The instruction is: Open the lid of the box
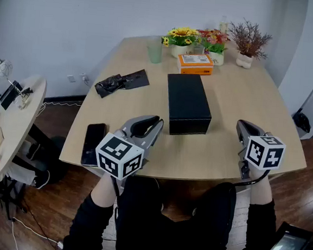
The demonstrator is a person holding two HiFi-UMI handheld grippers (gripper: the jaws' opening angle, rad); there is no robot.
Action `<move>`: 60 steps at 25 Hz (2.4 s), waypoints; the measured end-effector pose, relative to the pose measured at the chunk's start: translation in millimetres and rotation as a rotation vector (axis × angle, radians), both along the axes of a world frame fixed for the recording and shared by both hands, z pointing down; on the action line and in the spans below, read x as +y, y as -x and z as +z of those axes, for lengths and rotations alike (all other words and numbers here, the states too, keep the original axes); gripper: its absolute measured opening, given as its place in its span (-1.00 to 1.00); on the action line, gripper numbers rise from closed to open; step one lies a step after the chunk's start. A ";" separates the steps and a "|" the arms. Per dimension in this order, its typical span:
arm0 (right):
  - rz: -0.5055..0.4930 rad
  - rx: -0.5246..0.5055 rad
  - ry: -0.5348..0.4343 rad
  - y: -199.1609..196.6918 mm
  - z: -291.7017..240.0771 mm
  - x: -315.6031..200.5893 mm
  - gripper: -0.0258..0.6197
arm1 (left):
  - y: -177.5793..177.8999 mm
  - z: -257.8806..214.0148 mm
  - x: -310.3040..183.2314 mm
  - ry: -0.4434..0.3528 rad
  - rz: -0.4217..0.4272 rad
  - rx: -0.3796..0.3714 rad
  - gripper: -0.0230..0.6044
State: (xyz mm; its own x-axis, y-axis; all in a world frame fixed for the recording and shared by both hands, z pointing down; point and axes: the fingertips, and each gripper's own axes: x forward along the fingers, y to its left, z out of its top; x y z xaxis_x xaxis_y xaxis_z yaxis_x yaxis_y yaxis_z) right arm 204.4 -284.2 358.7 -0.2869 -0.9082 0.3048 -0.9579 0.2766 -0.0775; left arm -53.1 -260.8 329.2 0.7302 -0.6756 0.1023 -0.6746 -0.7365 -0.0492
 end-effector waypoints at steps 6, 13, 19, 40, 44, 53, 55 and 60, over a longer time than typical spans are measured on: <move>-0.197 0.024 -0.204 55.3 -25.1 24.4 -0.84 | -20.3 -8.4 12.4 -0.055 0.013 -0.125 -0.10; -0.373 0.148 -0.118 116.5 -17.7 18.0 -0.36 | -33.6 4.1 -11.0 0.125 0.060 -0.087 -0.04; -0.469 0.120 -0.097 137.0 -15.9 20.1 -0.22 | -39.6 2.2 -14.6 0.100 0.089 -0.089 -0.04; -0.460 0.178 -0.099 139.9 -14.4 13.8 -0.40 | -54.9 -12.1 -15.0 -0.288 0.062 -0.446 0.10; -0.463 0.209 -0.118 140.9 -13.8 14.5 -0.37 | -63.3 -53.8 -8.5 -0.158 0.181 -0.112 0.09; -0.289 0.475 -0.466 150.4 -80.8 29.6 -0.49 | -96.9 -103.8 -10.8 -0.101 0.280 0.057 -0.10; -0.225 0.549 -0.464 149.5 -79.6 24.2 -0.75 | -101.9 -104.0 -10.2 -0.061 0.294 0.086 -0.27; -0.120 0.269 -0.419 127.8 -81.6 21.9 -0.86 | -86.5 -82.9 8.9 -0.153 0.263 -0.100 -0.38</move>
State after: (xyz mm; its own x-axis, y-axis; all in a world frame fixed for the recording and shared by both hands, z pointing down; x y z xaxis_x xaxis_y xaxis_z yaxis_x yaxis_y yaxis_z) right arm 76.6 -262.4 277.1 -0.3582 -0.9336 -0.0014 -0.8881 0.3403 0.3088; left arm 33.4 -251.9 246.3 0.8733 -0.4781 0.0940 -0.4482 -0.8639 -0.2297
